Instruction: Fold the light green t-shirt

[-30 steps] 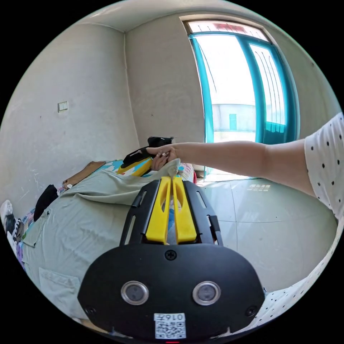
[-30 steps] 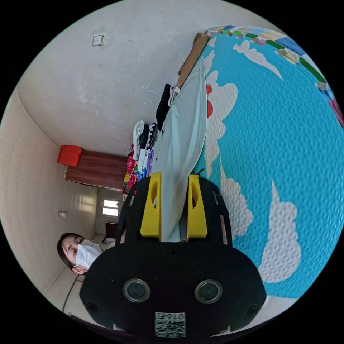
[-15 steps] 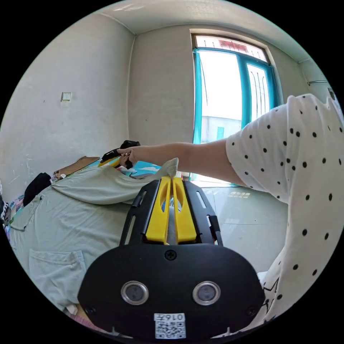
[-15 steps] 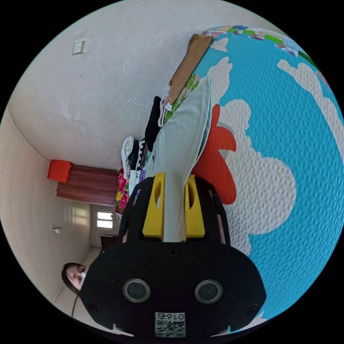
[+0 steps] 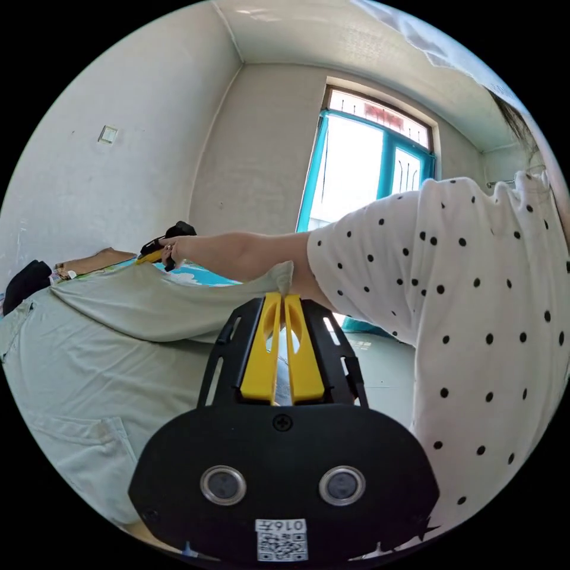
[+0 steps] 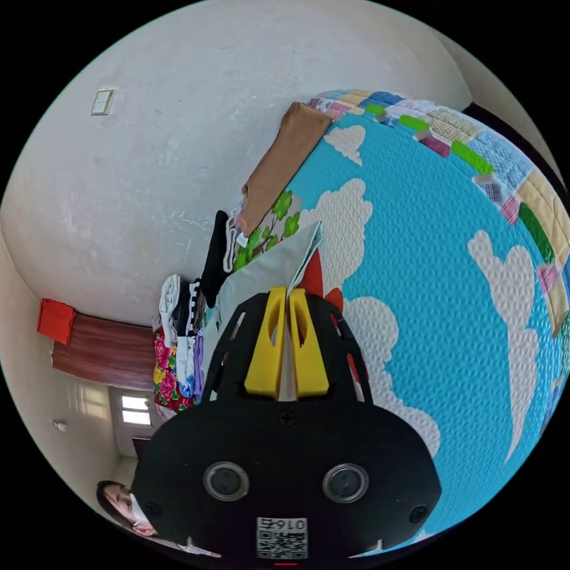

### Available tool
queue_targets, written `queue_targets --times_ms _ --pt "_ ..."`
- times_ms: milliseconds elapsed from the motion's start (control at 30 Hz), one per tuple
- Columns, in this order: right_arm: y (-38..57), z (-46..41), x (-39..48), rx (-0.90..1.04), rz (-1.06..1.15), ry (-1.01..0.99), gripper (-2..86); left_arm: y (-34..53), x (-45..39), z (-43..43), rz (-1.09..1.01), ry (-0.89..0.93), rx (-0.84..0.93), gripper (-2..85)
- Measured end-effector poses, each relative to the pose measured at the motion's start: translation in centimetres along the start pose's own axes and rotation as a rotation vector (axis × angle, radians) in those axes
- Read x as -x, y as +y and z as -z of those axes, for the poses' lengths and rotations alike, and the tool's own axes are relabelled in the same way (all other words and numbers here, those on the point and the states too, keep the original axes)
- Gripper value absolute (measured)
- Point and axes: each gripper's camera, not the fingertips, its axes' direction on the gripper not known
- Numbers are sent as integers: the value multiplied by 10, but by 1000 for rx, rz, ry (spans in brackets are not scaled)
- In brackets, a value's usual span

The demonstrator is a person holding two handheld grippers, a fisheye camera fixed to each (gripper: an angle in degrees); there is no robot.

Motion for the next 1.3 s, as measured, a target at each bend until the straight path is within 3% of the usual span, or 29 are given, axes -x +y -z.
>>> queue_targets --times_ms 200,400,600,733,867,967,1033,1300 --pt "-14 21 133 -91 138 41 -3 89 14 12 22 -11 -138 -10" --pt "-11 -27 342 -94 391 43 -2 199 29 80 107 -103 -322 -10" --pt "18 -176 569 12 636 58 -3 345 18 166 264 -390 -393 -10" --pt "57 -340 682 182 727 60 -4 434 1 194 357 -536 -434 -10" --pt "103 -521 722 373 698 219 -3 531 -5 196 509 -603 -459 -9" --pt "129 -608 725 462 671 318 -2 589 -8 191 575 -624 -478 -9" --pt "136 -632 730 465 653 370 0 618 -11 187 589 -613 -493 -9" --pt "124 -626 786 456 566 262 47 725 -38 157 677 -623 -534 -10"
